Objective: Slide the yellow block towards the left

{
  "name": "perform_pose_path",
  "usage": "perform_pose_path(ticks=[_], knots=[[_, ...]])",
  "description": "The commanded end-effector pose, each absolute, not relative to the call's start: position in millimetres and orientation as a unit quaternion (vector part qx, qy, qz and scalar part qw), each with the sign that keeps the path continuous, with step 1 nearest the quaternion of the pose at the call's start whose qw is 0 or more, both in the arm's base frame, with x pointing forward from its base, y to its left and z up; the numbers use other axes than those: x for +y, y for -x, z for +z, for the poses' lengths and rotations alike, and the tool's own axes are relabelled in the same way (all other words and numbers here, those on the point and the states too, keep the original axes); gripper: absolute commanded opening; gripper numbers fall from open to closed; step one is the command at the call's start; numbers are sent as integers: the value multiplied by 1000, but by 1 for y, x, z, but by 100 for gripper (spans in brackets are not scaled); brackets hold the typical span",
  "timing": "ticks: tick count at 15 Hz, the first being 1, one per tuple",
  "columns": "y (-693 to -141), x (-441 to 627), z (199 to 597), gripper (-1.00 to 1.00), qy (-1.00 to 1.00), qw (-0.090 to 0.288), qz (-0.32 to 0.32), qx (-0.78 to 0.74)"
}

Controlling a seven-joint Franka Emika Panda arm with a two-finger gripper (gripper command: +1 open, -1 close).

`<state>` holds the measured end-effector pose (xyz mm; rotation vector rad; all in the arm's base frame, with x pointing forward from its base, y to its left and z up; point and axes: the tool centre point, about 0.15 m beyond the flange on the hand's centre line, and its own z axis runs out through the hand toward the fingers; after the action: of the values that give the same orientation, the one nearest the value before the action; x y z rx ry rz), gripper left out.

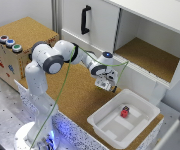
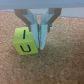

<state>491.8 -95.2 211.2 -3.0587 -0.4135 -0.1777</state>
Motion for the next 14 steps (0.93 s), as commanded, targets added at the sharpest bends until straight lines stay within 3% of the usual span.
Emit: perform_pose_path(ticks=[1, 14], knots=[[-501, -67, 200, -100, 991, 7, -41, -127], [-464, -11, 207, -100, 992, 3, -36, -118]])
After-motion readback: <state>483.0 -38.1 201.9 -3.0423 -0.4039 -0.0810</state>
